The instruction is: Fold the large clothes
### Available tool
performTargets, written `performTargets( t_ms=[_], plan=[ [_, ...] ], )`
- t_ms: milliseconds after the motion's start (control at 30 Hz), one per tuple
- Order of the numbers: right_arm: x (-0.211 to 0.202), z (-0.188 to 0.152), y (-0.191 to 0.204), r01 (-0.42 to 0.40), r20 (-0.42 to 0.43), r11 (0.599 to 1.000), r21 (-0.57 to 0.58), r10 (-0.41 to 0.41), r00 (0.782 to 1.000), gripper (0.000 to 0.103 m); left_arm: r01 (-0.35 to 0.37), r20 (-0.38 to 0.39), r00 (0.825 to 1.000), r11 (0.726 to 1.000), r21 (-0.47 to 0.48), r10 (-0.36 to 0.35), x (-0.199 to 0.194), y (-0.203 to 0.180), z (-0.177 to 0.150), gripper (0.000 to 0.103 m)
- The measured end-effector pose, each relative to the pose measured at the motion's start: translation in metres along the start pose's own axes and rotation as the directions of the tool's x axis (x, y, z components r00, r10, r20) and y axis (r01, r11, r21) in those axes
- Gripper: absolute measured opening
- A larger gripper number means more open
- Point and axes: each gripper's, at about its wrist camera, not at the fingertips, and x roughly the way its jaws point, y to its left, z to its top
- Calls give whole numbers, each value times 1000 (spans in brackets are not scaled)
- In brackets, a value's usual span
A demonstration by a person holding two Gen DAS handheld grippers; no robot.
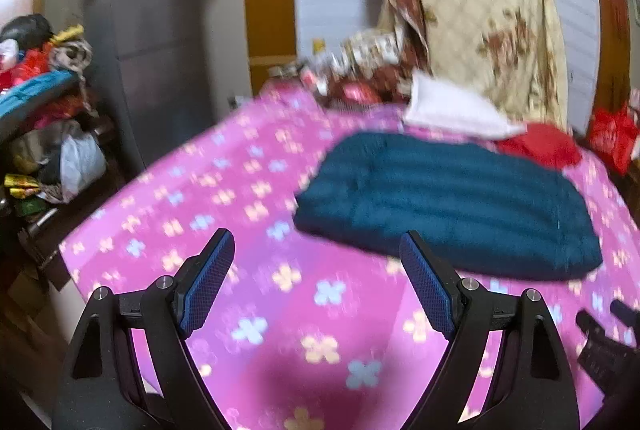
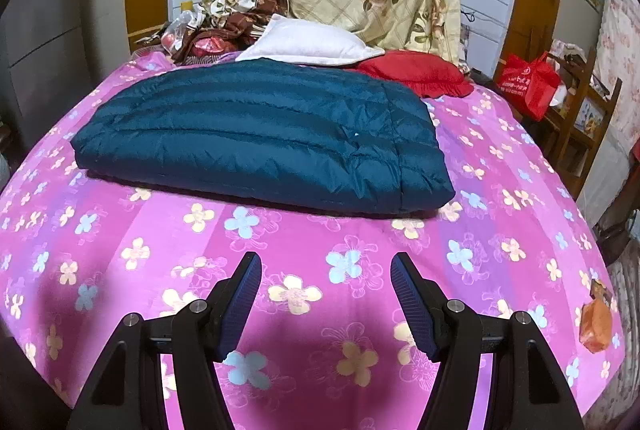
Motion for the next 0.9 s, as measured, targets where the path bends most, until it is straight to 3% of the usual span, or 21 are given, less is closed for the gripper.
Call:
performTargets(
  t_ms=[100,233,433,533,633,800,900],
  plan=[
    [-5,0,0,-8,9,1000,4,8,1000,65,-14,75,997,1000,-6,14,-18,5,5,85],
    [-12,-2,1,-14,19,1000,8,14,1000,65,17,96,995,1000,0,-17,-29,8,8,85],
    [-25,-7,1,-21,38,1000,14,21,999,65,-48,155,987,999,13,46,-52,4,6,85],
    [-32,-10,0,-25,48,1000,17,24,999,65,-19,141,990,1000,-4,19,-57,8,5,86],
    [-40,-14,1,-28,55,999,18,27,998,65,0,125,992,1000,-18,3,-62,10,3,103],
    [-54,-22,1,-28,69,999,16,27,997,65,21,203,979,1000,-22,-17,-84,10,-6,103],
    [-60,-26,1,-28,77,999,18,26,997,65,51,176,983,999,-15,-48,-88,7,-9,103]
  ],
)
